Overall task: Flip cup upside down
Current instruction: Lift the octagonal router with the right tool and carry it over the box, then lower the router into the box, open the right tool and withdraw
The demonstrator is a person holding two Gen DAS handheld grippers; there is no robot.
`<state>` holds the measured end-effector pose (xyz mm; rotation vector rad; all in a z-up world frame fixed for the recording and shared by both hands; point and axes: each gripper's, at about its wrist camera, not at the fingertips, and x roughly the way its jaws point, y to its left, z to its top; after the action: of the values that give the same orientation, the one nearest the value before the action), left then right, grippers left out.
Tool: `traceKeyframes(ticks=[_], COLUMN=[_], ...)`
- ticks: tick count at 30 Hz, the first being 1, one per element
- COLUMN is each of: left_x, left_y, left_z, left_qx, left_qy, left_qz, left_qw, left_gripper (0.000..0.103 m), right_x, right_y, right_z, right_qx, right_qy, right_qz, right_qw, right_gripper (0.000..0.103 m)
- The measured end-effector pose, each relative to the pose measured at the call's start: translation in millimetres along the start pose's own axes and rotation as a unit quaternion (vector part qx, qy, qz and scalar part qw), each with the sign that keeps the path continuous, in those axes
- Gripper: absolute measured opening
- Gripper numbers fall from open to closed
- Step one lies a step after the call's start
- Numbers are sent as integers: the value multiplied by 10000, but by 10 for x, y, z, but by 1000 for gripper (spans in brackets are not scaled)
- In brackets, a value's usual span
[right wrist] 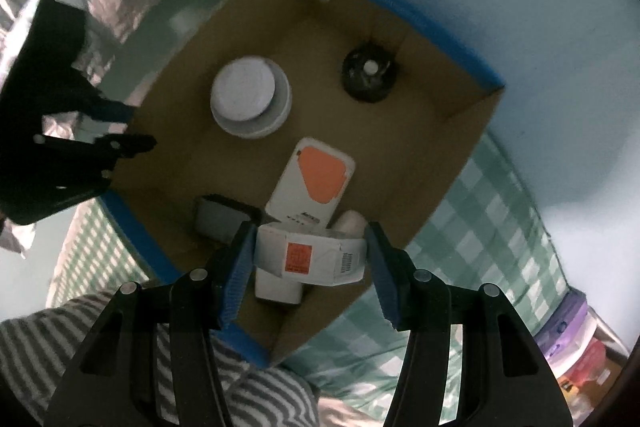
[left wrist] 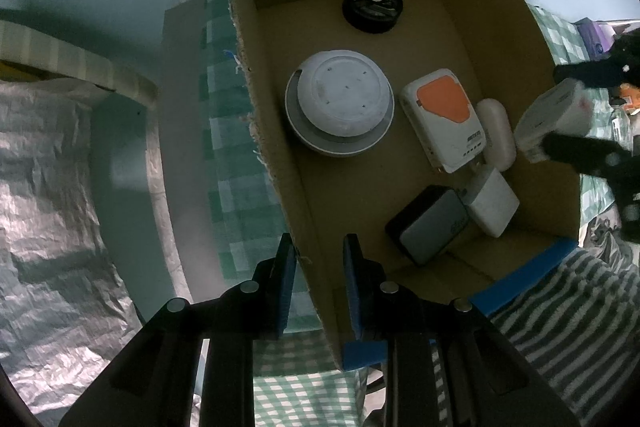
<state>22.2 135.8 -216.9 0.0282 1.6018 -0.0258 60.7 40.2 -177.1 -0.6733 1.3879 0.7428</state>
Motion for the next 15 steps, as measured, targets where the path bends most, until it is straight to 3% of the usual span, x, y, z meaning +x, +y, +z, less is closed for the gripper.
traceKeyframes(ticks=[7,15], left_x=[-6,3], left_y=[16,10], left_z=[0,-4], left_qx=[42,79], left_qy=[-11,-11], left_qz=[-14,-11], left_qw=[10000,10000], left_gripper=[22,22], right_x=[219,-47], right_y=[-11,-66], right_z=[-60,-98], right_qx=[161,257], right_qy=[188,-116], right_qz=[-6,8], right_qw=[9997,9996], right_gripper=[55,55])
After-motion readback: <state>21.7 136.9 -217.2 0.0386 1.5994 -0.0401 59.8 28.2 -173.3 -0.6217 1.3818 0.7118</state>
